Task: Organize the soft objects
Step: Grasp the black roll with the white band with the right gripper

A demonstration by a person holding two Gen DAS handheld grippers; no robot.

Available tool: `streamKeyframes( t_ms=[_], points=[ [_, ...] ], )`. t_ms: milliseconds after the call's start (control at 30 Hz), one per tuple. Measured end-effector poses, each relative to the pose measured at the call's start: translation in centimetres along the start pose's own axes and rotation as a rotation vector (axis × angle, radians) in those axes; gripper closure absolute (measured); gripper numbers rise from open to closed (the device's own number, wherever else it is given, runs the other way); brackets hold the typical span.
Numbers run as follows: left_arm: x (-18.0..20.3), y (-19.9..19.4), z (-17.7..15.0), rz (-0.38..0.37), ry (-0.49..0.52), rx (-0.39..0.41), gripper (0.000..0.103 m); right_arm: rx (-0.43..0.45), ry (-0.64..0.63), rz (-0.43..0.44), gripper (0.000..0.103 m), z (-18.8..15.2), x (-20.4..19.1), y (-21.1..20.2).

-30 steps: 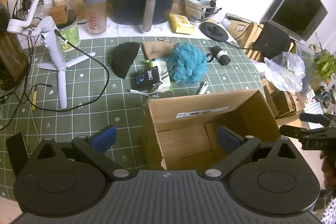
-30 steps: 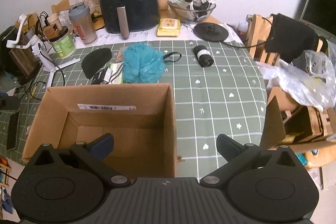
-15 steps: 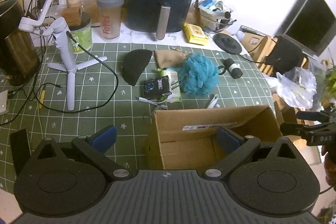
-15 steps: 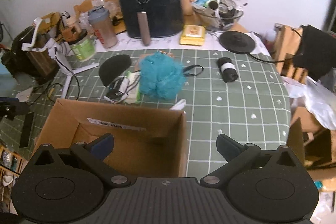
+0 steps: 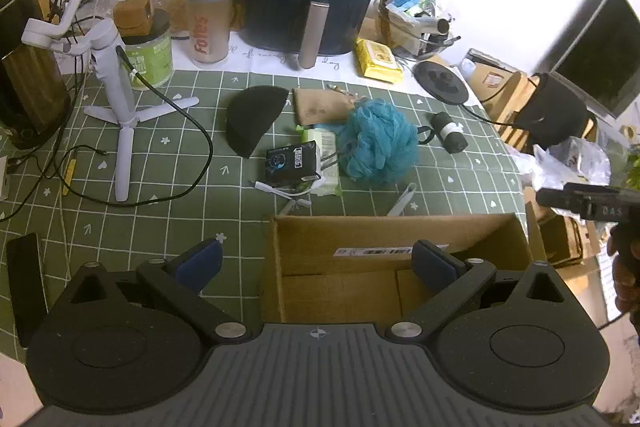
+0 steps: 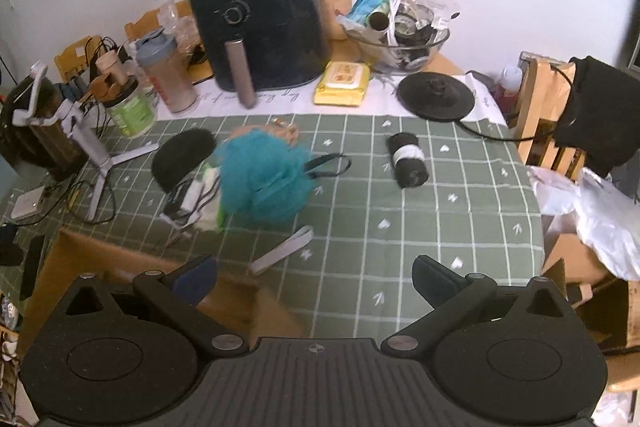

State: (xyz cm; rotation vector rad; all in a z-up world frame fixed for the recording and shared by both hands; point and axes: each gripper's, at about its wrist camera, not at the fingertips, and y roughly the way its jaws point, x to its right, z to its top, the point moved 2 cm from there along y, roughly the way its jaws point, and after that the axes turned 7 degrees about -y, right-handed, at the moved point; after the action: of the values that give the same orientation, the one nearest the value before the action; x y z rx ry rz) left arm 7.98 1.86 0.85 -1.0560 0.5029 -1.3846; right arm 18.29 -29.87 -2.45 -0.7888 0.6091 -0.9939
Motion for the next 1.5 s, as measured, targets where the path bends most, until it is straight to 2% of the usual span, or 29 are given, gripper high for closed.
streamKeyframes(
  t_ms=[400,500,733,800,1067,1267,1300,1433,1500],
  points=[
    [0.8,0.6,0.1,-0.024,-0.053,0.008,0.0,0.033,0.045,-0.068,0.001,1.8,7.2,7.0],
    [0.7,0.7,0.2,-0.012,-0.078,0.01,0.0,0.044,0.03,-0.084,0.006,2.1,8.2,9.3],
    [0.5,0.5,0.2,0.025,-0.126,0.021,0.0,0.056,0.01,-0.114,0.008,2.9,10.1,15.6],
    [0.4,0.4,0.1,0.042,-0.142,0.021,0.0,0.037,0.039,-0.122,0.011,3.1,10.8,17.5],
    [-0.8,-0.2,-0.8,0.107,-0.213,0.015,0.0,-0.003,-0.036,-0.158,0.016,4.3,11.7,23.2],
    [-1.0,-0.6,-1.5,0.132,-0.251,0.011,0.0,-0.021,-0.048,-0.162,0.03,5.1,12.5,25.9],
    [-1.1,-0.6,-1.6,0.134,-0.259,0.011,0.0,-0.031,-0.054,-0.158,0.038,5.1,12.5,26.3],
    [-1.2,-1.0,-1.9,0.134,-0.275,0.018,0.0,-0.031,-0.052,-0.131,0.055,5.3,12.6,26.9],
    [-1.1,-1.2,-1.8,0.128,-0.273,0.026,0.0,-0.043,-0.052,-0.141,0.057,5.5,12.5,26.9]
  ],
)
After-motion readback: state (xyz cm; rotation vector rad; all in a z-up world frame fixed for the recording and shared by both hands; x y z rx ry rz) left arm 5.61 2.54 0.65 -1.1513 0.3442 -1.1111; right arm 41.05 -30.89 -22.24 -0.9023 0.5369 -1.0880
